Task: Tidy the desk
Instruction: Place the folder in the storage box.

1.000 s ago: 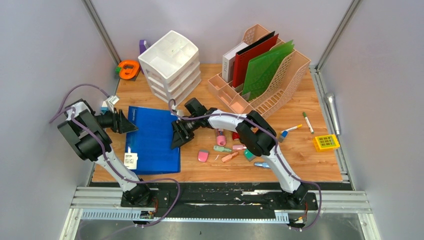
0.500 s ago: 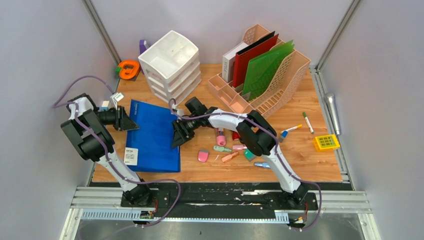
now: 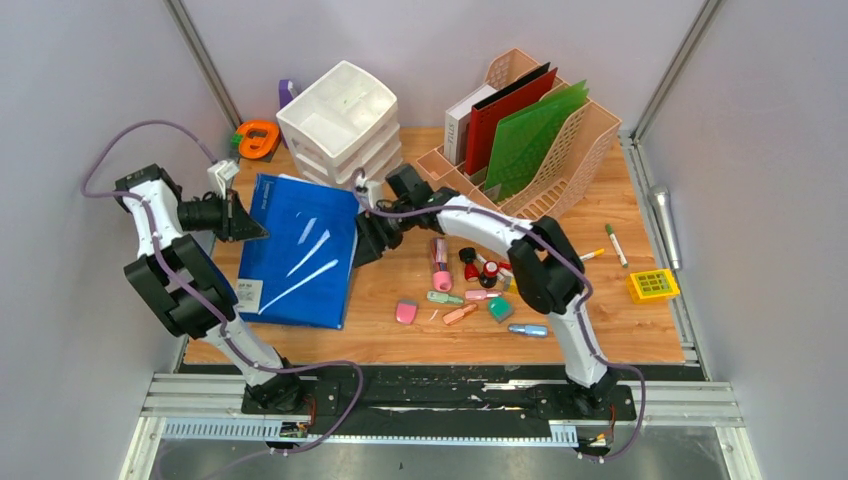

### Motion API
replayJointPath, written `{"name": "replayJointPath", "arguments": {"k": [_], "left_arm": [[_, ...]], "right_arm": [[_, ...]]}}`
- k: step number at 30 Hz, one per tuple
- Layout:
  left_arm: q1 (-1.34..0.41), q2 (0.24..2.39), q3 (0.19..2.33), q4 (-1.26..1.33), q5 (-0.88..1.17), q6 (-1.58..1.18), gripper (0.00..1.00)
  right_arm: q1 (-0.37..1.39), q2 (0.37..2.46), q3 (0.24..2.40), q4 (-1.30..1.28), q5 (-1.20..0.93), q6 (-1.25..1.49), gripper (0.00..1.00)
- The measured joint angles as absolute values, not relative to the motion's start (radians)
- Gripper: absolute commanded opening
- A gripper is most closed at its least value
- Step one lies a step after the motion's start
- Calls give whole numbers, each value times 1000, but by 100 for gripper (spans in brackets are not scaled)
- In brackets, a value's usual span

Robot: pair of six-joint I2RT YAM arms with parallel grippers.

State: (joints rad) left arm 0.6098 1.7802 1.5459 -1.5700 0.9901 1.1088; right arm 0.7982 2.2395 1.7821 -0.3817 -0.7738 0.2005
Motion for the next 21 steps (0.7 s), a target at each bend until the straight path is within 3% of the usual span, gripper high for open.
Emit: {"name": "replayJointPath", "arguments": {"k": [11, 21], "left_arm": [[527, 1526, 1768, -1509, 1145, 843, 0], [289, 1254, 1745, -911, 1165, 92, 0]], "right_arm": [[633, 1815, 1817, -468, -643, 22, 79], [285, 1625, 1819, -524, -454, -43, 80]]}}
